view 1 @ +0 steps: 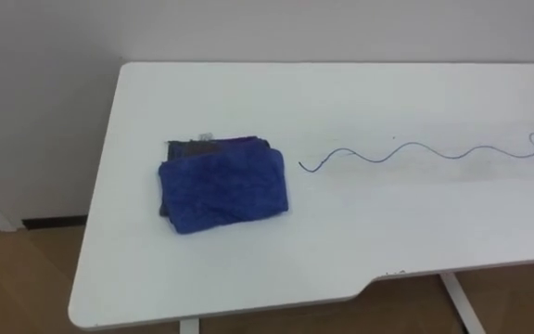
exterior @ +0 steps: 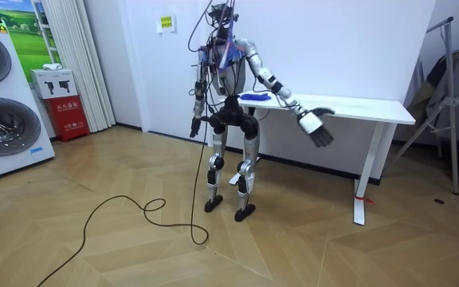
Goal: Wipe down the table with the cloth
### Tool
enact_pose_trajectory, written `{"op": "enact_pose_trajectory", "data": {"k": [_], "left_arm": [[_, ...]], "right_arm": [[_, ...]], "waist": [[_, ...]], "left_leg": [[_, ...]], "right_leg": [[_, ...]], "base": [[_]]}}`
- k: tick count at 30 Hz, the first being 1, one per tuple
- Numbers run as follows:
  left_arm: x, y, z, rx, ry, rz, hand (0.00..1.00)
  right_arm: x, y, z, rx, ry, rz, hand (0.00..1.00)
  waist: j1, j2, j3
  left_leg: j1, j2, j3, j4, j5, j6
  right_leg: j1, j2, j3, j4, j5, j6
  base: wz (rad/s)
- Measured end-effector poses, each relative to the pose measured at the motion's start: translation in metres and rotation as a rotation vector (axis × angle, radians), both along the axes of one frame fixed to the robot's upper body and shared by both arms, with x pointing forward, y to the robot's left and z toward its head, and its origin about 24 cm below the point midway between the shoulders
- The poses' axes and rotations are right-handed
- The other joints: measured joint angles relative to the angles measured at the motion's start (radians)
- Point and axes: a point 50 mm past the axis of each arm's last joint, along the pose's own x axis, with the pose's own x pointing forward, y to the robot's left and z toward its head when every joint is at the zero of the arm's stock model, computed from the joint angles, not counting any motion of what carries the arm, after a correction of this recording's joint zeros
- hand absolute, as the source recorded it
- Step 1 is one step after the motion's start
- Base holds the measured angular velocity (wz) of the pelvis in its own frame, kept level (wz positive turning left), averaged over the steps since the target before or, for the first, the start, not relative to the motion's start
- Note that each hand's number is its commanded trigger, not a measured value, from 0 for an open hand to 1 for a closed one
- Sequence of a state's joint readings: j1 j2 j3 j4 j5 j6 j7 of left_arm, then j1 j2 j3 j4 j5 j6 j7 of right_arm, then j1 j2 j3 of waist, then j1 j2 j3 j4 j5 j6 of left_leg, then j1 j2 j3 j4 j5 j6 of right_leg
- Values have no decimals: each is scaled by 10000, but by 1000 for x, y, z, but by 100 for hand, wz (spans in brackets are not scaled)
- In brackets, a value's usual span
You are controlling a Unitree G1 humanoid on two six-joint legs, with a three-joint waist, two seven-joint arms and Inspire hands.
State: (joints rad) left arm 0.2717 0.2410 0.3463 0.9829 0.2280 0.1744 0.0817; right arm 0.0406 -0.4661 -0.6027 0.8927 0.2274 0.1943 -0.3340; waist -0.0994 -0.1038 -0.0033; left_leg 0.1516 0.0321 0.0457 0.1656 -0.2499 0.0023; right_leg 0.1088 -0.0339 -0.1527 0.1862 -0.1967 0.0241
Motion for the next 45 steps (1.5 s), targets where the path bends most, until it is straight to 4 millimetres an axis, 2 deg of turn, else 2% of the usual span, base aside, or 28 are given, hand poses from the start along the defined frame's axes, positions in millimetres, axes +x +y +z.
{"op": "enact_pose_trajectory", "data": {"k": [1, 2, 3, 4, 6, 7, 9, 10, 12, 14, 17, 18, 21, 25, 27, 33, 37, 40, 42, 45], "left_arm": [[3, 0, 0, -24, -98, -92, 0], [5, -1, 0, -58, -135, -248, 0], [3, -2, 0, -79, -112, -288, 0], [5, -4, -1, -153, -211, -331, 0], [9, -7, -2, -234, -397, -575, 0], [9, -8, -2, -266, -404, -647, 0], [15, -14, -3, -421, -599, -915, 0], [16, -15, -4, -452, -578, -994, 0], [17, -20, -5, -544, -510, -1257, 0], [23, -24, -6, -626, -656, -1428, 0], [24, -28, -8, -702, -643, -1614, 0], [27, -29, -8, -734, -669, -1721, 0], [36, -30, -8, -747, -849, -1887, 0], [50, -37, -8, -887, -1159, -2427, 0], [56, -40, -8, -1041, -1242, -2657, 0], [66, -45, -9, -1357, -1330, -3133, 0], [74, -49, -8, -1422, -1579, -3460, 0], [86, -50, -6, -1381, -1746, -3830, 0], [92, -51, -5, -1463, -1820, -4070, 0], [96, -55, -5, -1624, -1843, -4326, 0]], "right_arm": [[11, -1, 8, -448, -162, 346, 0], [32, -1, 27, -1464, -470, 1136, 0], [42, 0, 37, -2049, -575, 1590, 0], [61, 3, 59, -3337, -717, 2541, 0], [92, 19, 99, -5513, -1472, 4067, 0], [98, 25, 107, -5993, -1609, 4447, 0], [116, 52, 136, -7495, -2349, 5740, 0], [120, 60, 142, -7834, -2467, 6088, 0], [132, 88, 158, -9127, -2771, 7437, 0], [137, 100, 167, -9802, -2991, 7964, 0], [148, 127, 181, -10305, -3821, 8783, 0], [153, 138, 184, -10425, -4068, 9282, 0], [163, 160, 191, -10870, -4223, 10374, 0], [170, 195, 196, -11252, -4792, 11757, 0], [172, 213, 193, -11562, -4620, 12692, 0], [172, 240, 176, -11676, -3642, 14775, 0], [170, 254, 165, -11961, -3075, 15691, 0], [168, 267, 153, -12103, -2386, 16669, 0], [166, 276, 147, -11937, -2076, 17346, 0], [164, 282, 133, -11850, -1232, 18148, 0]], "waist": [[7, 12, 4], [24, 146, 3], [66, 105, 11], [193, 222, -15], [304, 315, 11], [339, 327, 15], [546, 388, 54], [590, 374, 59], [801, 326, 68], [1076, 278, 79], [1337, 256, 99], [1347, 215, 72], [1454, 272, 106], [1827, 471, 63], [1912, 473, 55], [2240, 436, 64], [2295, 421, 80], [2343, 315, 115], [2360, 285, 139], [2383, 304, 151]], "left_leg": [[0, 0, 15, 2, 0, 0], [-14, 8, 64, 15, 0, 0], [-19, 9, 94, 15, 0, 0], [-31, 24, 212, 25, 1, 0], [-34, 58, 331, 27, 2, -3], [-29, 62, 337, 26, 2, -3], [-56, 68, 327, 17, 6, -10], [-71, 69, 328, 12, 9, -13], [-55, 75, 323, 10, 15, -22], [-99, 69, 307, 2, 15, -22], [-171, 76, 265, 24, 15, -22], [-216, 73, 165, 31, 15, -22], [-254, 74, 50, 31, 16, -25], [-281, 76, -73, 25, 19, -28], [-368, 77, -190, 26, 28, -40], [-370, 78, -247, 8, 31, -45], [-382, 80, -250, -24, 31, -45], [-436, 73, -288, -24, 31, -45], [-419, 80, -376, -23, 32, -45], [-261, 103, -788, -24, 35, -43]], "right_leg": [[-7, 0, 14, 6, 0, 0], [-34, 4, 48, 17, 3, -4], [-60, 8, 87, 33, 4, -4], [-116, 14, 137, 52, 12, -14], [-136, 23, 142, 65, 19, -20], [-144, 27, 142, 68, 19, -20], [-168, 30, 109, 55, 18, -21], [-200, 30, 111, 65, 18, -21], [-216, 34, 105, 79, 18, -22], [-228, 28, 89, 80, 18, -21], [-226, 17, -19, 55, 19, -21], [-217, 11, -125, 16, 21, -23], [-206, 15, -223, 0, 21, -24], [-192, -8, -490, -2, 21, -24], [-223, -1, -529, -19, 20, -24], [-239, 14, -433, -20, 21, -24], [-207, 18, -419, -37, 21, -24], [-208, 28, -427, -178, 21, -24], [-223, 46, -454, -177, 21, -24], [-174, 82, -528, -38, 18, -28]], "base": [[-6], [-7], [-15], [-14], [-8], [0], [0], [0], [2], [5], [6], [18], [13], [8], [13], [4], [1], [0], [0], [-1]]}}
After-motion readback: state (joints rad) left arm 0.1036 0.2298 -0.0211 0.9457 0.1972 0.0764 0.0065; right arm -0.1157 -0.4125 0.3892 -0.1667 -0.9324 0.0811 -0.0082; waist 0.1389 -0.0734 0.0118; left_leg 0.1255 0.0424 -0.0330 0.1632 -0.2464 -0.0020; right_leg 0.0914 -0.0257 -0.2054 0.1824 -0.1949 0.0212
